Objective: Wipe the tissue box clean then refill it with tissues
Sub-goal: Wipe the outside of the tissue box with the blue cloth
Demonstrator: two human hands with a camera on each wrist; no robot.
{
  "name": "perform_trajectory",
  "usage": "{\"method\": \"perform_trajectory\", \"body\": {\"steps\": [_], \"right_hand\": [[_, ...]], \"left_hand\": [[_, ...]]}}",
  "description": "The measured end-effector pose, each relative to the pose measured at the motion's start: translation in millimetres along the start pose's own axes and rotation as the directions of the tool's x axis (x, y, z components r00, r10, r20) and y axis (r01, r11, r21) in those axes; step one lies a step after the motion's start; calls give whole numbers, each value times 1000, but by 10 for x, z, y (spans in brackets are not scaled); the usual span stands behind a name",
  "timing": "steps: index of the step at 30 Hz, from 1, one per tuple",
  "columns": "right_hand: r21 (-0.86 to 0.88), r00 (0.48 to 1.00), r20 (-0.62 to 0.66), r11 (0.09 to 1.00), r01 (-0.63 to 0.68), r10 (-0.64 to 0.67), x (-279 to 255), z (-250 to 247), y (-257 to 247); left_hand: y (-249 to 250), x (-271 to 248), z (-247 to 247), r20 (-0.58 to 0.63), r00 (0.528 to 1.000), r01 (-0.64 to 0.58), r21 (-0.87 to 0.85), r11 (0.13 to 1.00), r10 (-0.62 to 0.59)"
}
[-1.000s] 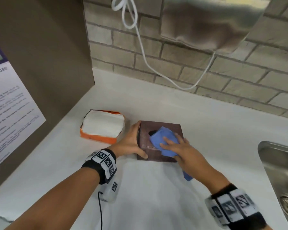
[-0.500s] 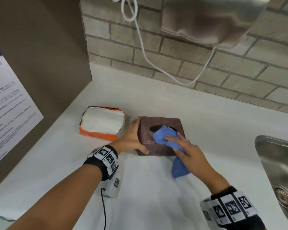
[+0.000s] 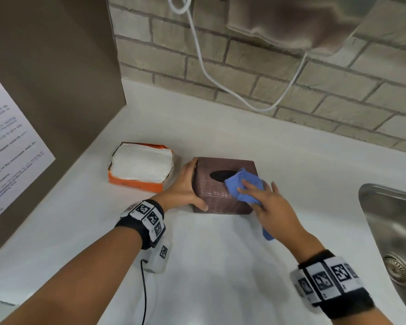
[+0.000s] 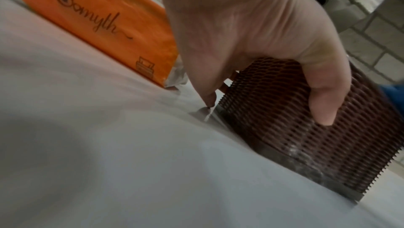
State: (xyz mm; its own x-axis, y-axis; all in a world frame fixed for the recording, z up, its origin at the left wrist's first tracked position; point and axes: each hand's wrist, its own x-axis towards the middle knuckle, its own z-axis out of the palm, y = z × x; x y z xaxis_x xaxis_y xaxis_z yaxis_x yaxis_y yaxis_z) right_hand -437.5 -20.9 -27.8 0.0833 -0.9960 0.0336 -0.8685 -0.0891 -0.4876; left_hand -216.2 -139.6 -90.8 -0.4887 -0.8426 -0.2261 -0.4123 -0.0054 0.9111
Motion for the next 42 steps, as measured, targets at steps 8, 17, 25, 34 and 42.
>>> {"method": "perform_trajectory", "body": {"steps": [8, 17, 25, 34, 42], "right_hand": [[5, 990, 105, 995, 100, -99, 105, 84, -186], [-34, 986, 77, 988, 153, -150, 251, 320, -533], [444, 976, 72, 870, -214, 204, 96, -266, -60], [739, 883, -312, 674, -6, 350, 354, -825, -447], [-336, 999, -19, 941, -47, 43, 434, 350, -344]], "left_hand": [[-6, -12, -31, -19, 1000, 12, -10, 1000, -12], [13, -25, -23, 23, 1000, 15, -29, 999, -15], [37, 4, -13, -8, 999, -33, 21, 999, 33], [57, -2, -26, 4, 999, -51, 41, 998, 51], [64, -5, -19, -5, 996, -89, 18, 996, 89]]}}
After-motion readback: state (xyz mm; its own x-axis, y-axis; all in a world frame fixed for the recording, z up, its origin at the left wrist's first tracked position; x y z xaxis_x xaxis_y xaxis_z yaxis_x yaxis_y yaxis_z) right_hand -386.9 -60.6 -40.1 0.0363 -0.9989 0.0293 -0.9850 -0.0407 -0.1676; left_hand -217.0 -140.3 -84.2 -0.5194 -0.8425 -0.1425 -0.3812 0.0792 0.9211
